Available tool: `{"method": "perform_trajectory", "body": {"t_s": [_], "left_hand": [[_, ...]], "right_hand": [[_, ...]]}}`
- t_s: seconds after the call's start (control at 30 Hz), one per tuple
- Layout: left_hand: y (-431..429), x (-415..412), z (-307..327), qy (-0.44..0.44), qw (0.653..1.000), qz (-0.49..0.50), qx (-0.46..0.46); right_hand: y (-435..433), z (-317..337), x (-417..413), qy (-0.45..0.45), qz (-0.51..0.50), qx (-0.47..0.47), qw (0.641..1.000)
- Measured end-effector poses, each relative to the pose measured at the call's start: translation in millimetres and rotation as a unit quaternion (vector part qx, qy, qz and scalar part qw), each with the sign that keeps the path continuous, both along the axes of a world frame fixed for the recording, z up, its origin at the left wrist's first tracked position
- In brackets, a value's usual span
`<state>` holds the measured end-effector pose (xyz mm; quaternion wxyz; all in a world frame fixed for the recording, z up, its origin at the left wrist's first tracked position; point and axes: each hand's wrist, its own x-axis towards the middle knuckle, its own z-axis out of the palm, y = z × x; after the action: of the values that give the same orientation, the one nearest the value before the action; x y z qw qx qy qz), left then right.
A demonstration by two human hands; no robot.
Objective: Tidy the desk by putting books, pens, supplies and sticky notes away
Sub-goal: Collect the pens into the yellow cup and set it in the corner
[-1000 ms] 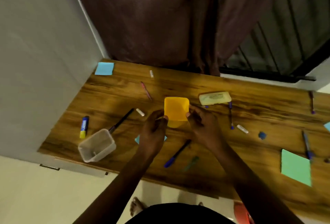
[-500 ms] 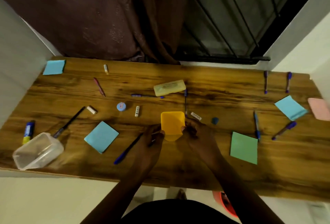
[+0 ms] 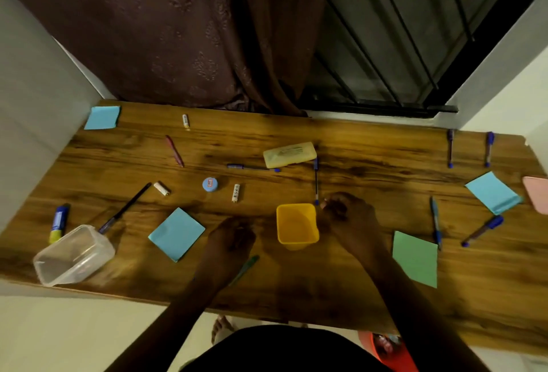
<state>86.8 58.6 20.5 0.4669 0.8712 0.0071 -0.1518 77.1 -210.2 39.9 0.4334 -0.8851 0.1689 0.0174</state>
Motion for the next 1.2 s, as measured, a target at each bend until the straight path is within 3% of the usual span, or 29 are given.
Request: {"method": "perform_trajectory", "body": {"t_s": [0.1,0.2,0.47,0.73,0.9,1.0,1.13,1.2], "left_hand": [[24.8,14.7,-4.0,-0.049,0.995,-0.007,0.085],[38.9,22.1,-4.7,-0.046,0.987,-0.022,0.155],[50.0,23.4,-20.4,-0.046,0.944,-0.190,0.266],[49.5,23.5,-39.3,-0.087,0.962,-0.153,0.208],[56.0,34.0,-43.7,-0.082,0.967,-0.165,0.175],[60.6,40.0,-49.8,-0.076,0.968,-0.189,0.146],[61.2,46.0,-47.6,-0.099,0.937,-0.271,0.198],[65.1,48.5,-43.3,-0.134,0.887,-0.352,0.268]], "right_hand": [[-7.6,-4.0,39.0,-0.001,0.013,-0.075,0.997],[-14.2,-31.3,86.6,0.023,0.003,-0.112,0.993],[-14.7,-91.3,158.9,0.141,0.040,-0.264,0.953],[-16.1,-64.3,143.1,0.132,-0.084,-0.070,0.985],[-32.5,-23.4,109.4,0.031,-0.117,-0.011,0.993],[-28.7,-2.6,83.3,-0.059,-0.118,0.091,0.987],[-0.4,21.1,42.3,-0.113,-0.055,0.109,0.986],[14.4,24.4,26.0,-0.097,-0.004,0.079,0.992]]}}
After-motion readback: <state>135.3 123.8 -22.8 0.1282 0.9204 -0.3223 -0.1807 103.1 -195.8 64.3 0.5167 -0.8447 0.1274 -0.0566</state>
